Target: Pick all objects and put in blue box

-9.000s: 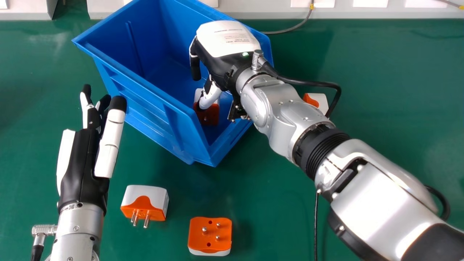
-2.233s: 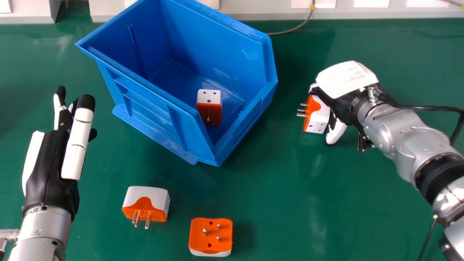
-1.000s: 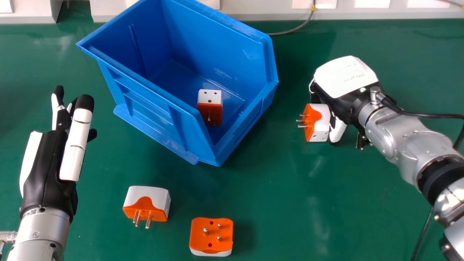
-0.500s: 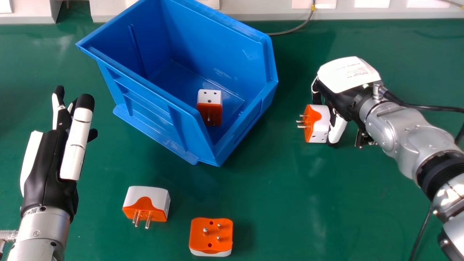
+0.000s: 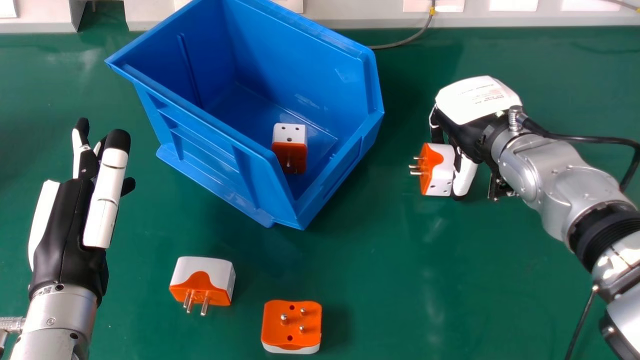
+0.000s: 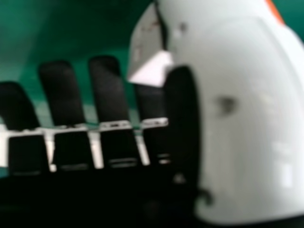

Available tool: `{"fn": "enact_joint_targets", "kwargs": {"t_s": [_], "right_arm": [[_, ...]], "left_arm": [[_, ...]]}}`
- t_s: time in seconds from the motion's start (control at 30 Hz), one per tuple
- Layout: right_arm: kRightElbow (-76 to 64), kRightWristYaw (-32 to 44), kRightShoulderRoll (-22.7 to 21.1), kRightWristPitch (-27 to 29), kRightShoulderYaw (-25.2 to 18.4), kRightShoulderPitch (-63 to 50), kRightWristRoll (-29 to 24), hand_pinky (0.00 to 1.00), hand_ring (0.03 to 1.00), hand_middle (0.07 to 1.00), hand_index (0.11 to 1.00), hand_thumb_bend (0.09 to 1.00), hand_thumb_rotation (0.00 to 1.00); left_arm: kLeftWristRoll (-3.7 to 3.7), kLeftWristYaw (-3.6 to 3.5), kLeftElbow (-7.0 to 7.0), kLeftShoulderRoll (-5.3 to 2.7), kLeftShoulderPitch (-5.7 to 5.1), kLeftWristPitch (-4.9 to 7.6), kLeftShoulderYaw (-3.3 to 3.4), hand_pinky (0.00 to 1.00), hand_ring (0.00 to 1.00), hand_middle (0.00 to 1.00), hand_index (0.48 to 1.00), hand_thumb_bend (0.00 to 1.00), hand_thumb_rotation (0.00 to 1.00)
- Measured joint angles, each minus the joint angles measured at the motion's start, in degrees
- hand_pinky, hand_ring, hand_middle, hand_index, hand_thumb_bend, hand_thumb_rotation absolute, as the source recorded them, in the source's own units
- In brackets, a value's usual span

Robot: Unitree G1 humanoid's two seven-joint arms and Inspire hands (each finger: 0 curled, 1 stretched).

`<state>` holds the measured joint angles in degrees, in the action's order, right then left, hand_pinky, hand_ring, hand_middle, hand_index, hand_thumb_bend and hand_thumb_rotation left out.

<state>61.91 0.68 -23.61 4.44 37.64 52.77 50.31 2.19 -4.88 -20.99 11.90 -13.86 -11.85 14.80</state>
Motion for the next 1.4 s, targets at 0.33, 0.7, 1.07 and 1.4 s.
{"fn": "enact_joint_targets", "kwargs": {"t_s": [0.33,0.7,1.07,1.4], "right_arm": [[-0.05,0.27,0.0,-0.04,0.13,0.06,-0.12,0.4,0.508,0.485,0.495,0.518,0.01],[-0.05,2.58,0.37,-1.14,-0.09,0.64,-0.59,0.49,0.624,0.656,0.497,0.507,0.12],[0.1,3.46,0.44,-0.9,0.07,0.6,-0.6,0.53,0.673,0.741,0.699,0.782,0.37],[0.5,3.5,0.46,-0.05,0.11,0.6,-0.6,0.55,0.692,0.743,0.711,0.814,0.38]], "left_arm": [[-0.04,0.13,0.0,0.0,0.14,-0.01,-0.01,0.89,0.97,0.98,0.997,0.63,1.0],[-0.02,0.08,0.0,-0.01,0.15,-0.01,-0.01,0.89,0.97,0.98,1.0,0.62,1.0],[-0.06,0.31,0.02,-0.04,0.27,-0.01,-0.02,0.88,0.97,0.98,0.995,0.63,1.0],[-0.05,0.36,0.13,-0.05,0.53,0.0,-0.16,0.88,0.97,0.97,0.994,0.64,1.0]]}}
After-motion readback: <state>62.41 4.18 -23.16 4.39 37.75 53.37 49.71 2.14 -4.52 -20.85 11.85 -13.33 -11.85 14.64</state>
